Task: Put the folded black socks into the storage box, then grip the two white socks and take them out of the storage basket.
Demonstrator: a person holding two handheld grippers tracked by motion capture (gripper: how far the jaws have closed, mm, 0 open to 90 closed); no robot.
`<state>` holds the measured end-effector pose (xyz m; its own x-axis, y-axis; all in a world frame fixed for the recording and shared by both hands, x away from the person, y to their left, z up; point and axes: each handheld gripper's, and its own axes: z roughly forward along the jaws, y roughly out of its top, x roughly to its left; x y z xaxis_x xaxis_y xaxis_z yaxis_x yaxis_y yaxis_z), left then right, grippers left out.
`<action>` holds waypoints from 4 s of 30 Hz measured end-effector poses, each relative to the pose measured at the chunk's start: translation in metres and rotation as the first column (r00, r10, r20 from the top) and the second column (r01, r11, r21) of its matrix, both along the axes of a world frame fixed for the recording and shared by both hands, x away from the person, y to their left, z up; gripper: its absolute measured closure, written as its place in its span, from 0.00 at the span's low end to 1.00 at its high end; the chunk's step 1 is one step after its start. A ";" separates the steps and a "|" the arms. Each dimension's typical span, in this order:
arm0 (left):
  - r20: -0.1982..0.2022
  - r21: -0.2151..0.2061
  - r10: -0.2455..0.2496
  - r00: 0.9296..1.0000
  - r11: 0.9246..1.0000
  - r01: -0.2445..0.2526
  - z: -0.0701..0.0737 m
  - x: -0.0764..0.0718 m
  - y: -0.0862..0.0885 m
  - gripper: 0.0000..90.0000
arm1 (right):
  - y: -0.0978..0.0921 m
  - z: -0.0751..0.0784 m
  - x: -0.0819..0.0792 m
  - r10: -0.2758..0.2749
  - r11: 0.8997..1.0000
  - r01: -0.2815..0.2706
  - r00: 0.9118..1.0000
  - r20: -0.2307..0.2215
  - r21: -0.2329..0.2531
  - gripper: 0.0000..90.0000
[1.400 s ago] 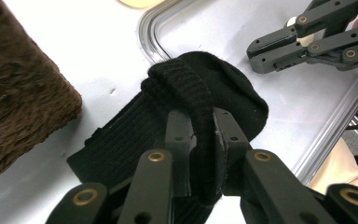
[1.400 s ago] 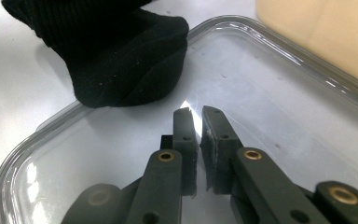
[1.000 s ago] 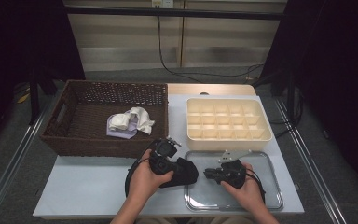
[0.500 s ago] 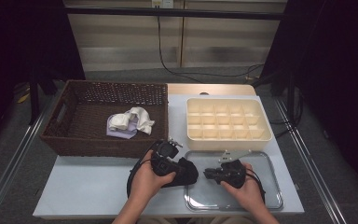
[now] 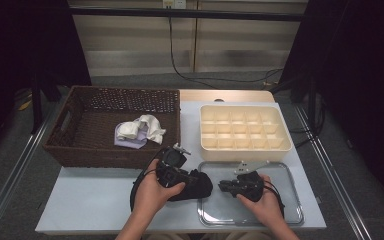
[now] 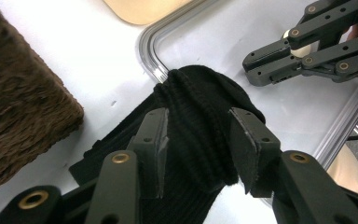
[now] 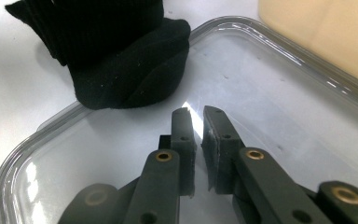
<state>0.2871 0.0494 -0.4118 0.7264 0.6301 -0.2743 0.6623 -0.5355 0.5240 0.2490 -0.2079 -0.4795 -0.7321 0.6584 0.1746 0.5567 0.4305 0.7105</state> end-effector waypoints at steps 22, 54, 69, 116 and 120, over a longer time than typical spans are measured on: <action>-0.008 0.012 -0.007 1.000 1.000 0.007 -0.009 -0.002 0.009 0.80 | 0.000 0.000 0.000 -0.002 1.000 0.002 1.000 -0.003 0.001 0.93; 0.040 0.015 0.134 0.990 0.991 -0.134 -0.023 -0.010 0.049 0.60 | 0.000 -0.001 0.000 0.003 1.000 -0.003 1.000 0.010 -0.001 0.92; 0.000 -0.004 0.181 0.983 0.983 -0.181 -0.038 -0.010 0.062 0.58 | 0.001 0.000 -0.001 0.004 1.000 -0.004 1.000 0.011 -0.006 0.92; -0.017 -0.003 0.171 0.985 0.985 -0.171 -0.049 -0.015 0.058 0.90 | 0.003 0.000 -0.002 0.004 1.000 -0.004 1.000 0.019 -0.013 0.91; -0.030 -0.008 0.172 0.985 0.985 -0.173 -0.047 -0.014 0.059 0.92 | 0.003 0.000 -0.002 0.008 1.000 -0.008 1.000 0.018 -0.012 0.91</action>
<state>0.2729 0.1081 -0.4585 0.5987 0.7422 -0.3012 0.7594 -0.4064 0.5081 0.2472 -0.2052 -0.4797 -0.7402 0.6545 0.1538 0.5405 0.4432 0.7152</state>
